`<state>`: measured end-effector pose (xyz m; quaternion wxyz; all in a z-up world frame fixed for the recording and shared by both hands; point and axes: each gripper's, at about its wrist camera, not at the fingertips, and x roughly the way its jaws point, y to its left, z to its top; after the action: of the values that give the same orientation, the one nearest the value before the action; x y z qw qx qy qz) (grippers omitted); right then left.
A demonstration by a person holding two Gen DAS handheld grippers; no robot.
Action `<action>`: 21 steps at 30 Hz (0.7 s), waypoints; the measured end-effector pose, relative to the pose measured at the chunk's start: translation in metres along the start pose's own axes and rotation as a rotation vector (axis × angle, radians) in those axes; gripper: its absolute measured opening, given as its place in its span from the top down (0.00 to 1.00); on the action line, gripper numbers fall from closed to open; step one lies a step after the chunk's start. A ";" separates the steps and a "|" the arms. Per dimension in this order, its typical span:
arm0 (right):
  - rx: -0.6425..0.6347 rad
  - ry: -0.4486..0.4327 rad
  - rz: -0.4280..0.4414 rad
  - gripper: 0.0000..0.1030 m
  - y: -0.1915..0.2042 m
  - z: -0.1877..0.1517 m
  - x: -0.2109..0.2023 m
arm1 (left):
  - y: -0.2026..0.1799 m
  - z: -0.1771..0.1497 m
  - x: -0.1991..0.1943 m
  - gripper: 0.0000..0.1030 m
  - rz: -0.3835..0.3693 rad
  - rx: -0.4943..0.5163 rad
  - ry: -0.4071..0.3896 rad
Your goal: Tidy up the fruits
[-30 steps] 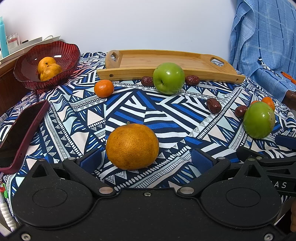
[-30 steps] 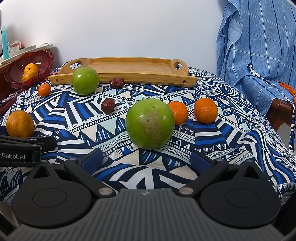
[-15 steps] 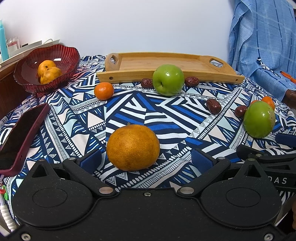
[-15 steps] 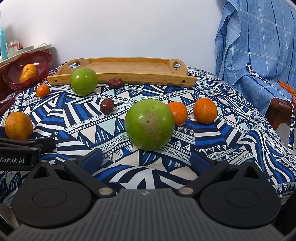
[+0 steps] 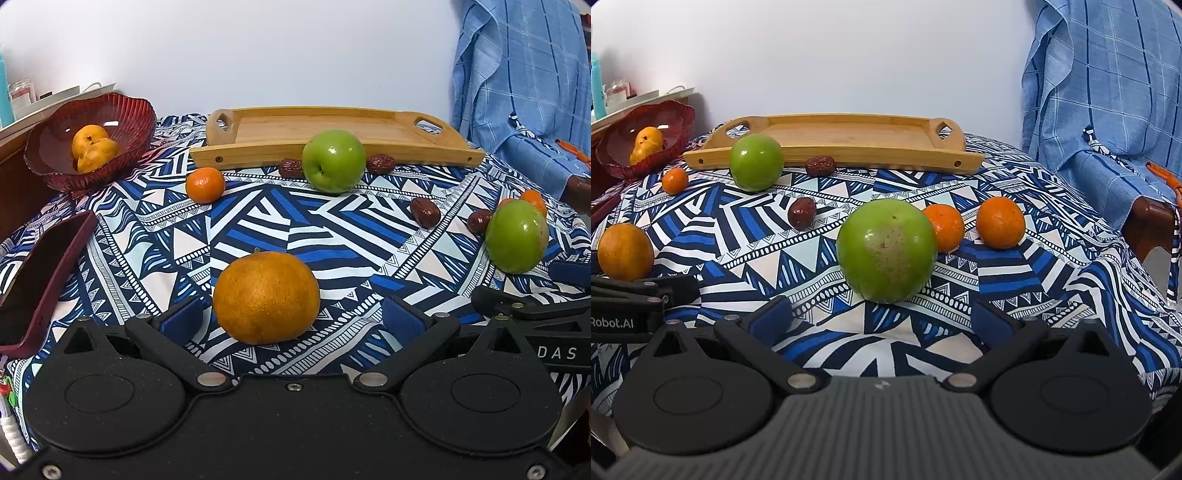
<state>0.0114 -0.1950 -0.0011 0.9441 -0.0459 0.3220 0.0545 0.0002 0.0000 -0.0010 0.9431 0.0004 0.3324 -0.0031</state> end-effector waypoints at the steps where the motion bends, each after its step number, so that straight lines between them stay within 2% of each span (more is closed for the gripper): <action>1: 0.000 0.000 0.001 0.00 0.000 0.000 0.000 | 0.000 0.000 0.000 0.00 0.000 0.000 0.001; 16: 0.022 -0.016 -0.008 0.00 0.001 0.003 0.006 | 0.000 -0.002 -0.007 0.00 0.007 0.013 -0.025; 21: 0.028 -0.001 0.004 0.00 -0.001 0.008 0.009 | -0.001 -0.003 -0.012 0.15 0.026 0.028 -0.046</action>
<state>0.0237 -0.1941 -0.0004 0.9446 -0.0321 0.3224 0.0519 -0.0108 -0.0013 0.0044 0.9504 0.0179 0.3105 0.0043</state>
